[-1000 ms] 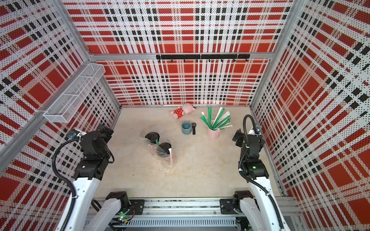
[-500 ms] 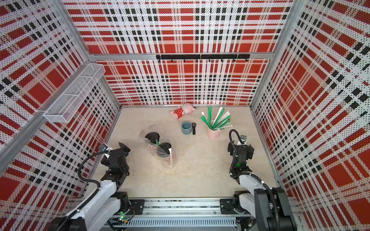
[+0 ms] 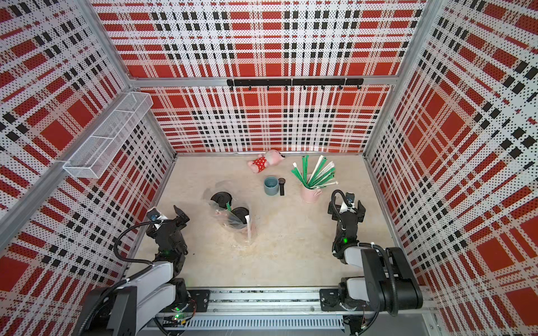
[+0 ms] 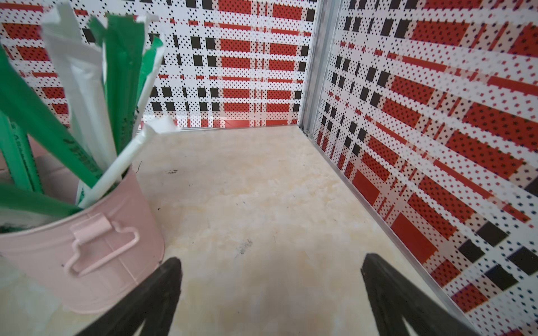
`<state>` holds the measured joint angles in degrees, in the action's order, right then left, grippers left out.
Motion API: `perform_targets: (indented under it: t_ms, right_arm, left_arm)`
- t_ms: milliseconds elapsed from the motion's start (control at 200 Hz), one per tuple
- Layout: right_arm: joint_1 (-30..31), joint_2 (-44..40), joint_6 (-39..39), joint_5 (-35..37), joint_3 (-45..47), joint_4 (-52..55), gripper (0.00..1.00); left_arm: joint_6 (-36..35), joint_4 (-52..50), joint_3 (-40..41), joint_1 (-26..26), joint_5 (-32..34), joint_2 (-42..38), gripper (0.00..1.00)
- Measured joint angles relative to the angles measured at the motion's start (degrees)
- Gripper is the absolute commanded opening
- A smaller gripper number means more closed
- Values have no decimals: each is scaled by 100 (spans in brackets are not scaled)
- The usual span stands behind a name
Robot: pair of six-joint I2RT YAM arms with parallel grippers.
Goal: Pack milk tea into plastic carrier bags
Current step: Reset both arms
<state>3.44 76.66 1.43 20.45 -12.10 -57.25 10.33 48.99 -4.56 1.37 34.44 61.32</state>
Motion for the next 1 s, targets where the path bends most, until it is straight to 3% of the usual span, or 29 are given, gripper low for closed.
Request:
perform_targets:
  t_ms: [145,276,351,456,566,747,997]
  right_arm:
    - [0,166,-79,-225,-341,133,100]
    - [7,-70,44,-721,55,-146,100]
    - [17,-13,131,-658,35,-186,100]
    - [-105,627,293,-675,-219,-503,100]
    - [-109,1263,271,-887,-212,-706,100]
    - [-83,1314,415,-518,-173,-944,100]
    - [-61,1316,444,-315,-234,-994,100]
  left_arm:
    - [-219,739,-157,22,-466,863,98]
    - [-367,1233,-387,22,-778,1434,98]
    - [-420,1226,-695,22,-863,1707,98]
    - [-442,1237,-1093,20,-1056,1952,98]
    - [-415,1797,-881,13,-1303,2041,98]
    - [-579,2573,-737,-302,-1287,2841,98]
    - [-619,2966,-680,-365,-1274,2879,98]
